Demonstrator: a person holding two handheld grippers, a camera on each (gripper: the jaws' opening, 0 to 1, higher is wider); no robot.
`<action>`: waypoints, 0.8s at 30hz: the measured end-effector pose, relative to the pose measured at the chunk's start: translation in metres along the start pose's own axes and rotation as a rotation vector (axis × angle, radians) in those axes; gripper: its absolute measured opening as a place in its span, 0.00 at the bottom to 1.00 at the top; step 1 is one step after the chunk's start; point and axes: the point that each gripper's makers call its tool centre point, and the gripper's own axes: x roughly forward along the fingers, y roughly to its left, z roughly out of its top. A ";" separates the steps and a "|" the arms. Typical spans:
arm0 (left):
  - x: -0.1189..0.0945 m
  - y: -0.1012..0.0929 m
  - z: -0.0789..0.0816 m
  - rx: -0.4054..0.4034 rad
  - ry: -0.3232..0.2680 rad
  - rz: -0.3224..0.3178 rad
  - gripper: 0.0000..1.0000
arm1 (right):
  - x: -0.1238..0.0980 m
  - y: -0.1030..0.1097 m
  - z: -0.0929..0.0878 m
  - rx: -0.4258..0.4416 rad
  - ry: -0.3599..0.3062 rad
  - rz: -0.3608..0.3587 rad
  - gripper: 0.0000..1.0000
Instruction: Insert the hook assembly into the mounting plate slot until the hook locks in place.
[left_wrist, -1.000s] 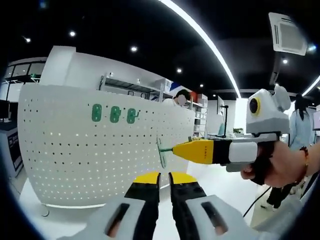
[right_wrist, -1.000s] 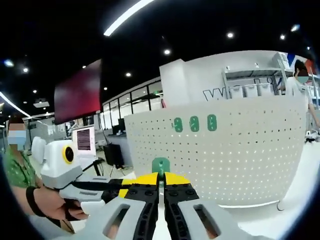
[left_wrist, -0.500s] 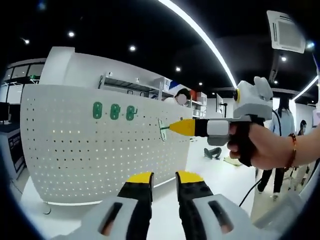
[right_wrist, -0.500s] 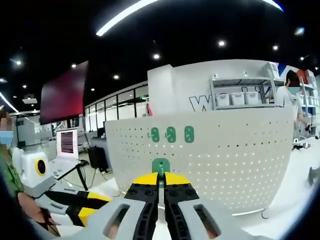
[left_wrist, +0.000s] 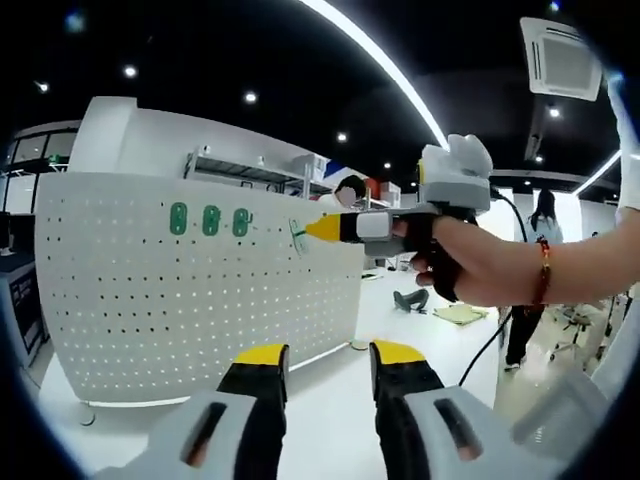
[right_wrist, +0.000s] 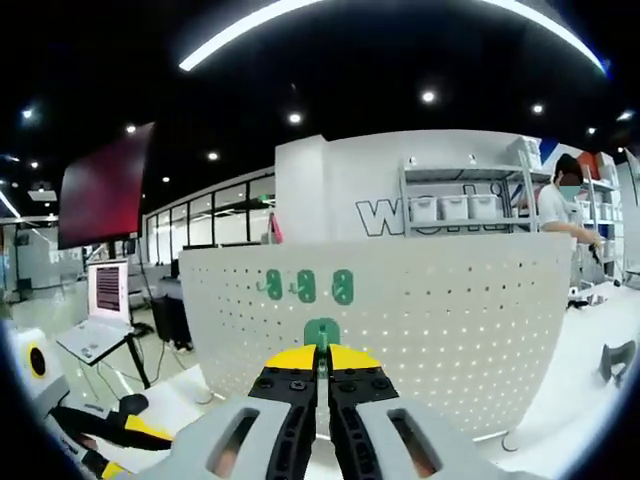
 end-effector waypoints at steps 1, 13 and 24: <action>-0.001 0.000 0.000 0.002 -0.001 0.000 0.40 | 0.001 -0.001 0.001 0.001 0.000 0.001 0.00; -0.007 -0.001 0.002 0.011 0.009 0.011 0.57 | 0.020 -0.027 0.012 -0.002 -0.020 -0.062 0.00; -0.015 -0.006 -0.002 0.025 0.043 0.004 0.63 | 0.034 -0.041 0.021 -0.045 -0.058 -0.108 0.00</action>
